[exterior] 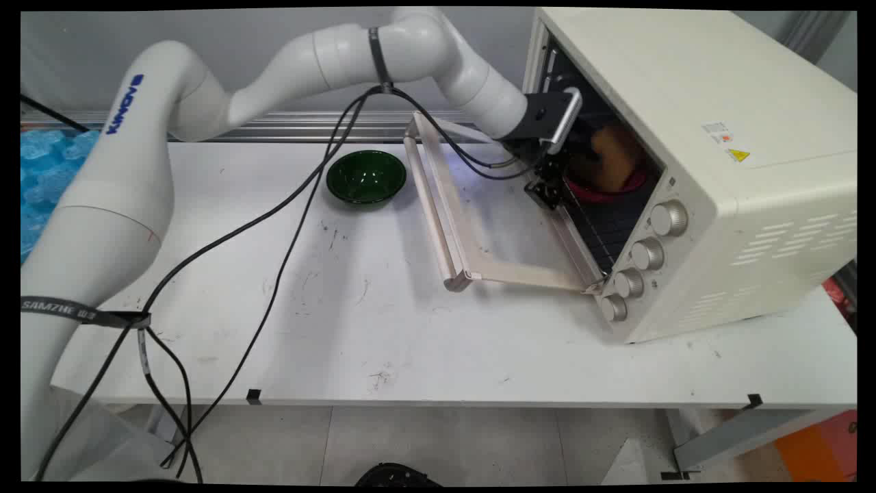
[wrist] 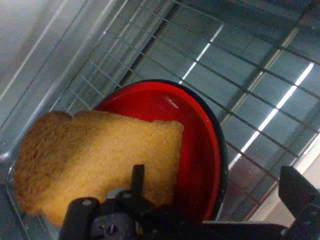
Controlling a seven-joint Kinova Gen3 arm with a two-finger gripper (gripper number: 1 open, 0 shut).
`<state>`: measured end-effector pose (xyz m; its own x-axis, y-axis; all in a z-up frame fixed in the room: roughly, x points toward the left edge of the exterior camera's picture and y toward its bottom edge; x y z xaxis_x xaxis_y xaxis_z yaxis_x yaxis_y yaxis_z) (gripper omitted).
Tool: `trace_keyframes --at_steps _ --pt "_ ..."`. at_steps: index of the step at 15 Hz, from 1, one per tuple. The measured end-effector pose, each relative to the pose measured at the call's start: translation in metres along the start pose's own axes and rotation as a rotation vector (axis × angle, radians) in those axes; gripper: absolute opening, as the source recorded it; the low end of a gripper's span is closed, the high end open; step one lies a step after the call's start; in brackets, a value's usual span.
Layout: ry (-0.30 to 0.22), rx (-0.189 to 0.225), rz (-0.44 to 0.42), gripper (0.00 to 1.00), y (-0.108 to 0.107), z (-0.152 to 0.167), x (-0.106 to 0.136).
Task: Close the oven
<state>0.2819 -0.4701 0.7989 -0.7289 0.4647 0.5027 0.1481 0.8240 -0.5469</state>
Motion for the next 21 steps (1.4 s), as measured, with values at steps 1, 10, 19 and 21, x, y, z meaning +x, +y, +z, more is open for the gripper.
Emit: trace_keyframes --at_steps 1,10,19,21 --pt "0.0 0.003 -0.018 1.0 0.001 -0.006 0.0" --pt "0.032 0.052 -0.341 1.0 0.018 -0.07 -0.006" --pt "0.054 0.121 -0.722 1.0 0.041 -0.147 -0.021" --pt "0.051 0.128 -0.788 1.0 0.05 -0.165 -0.027"
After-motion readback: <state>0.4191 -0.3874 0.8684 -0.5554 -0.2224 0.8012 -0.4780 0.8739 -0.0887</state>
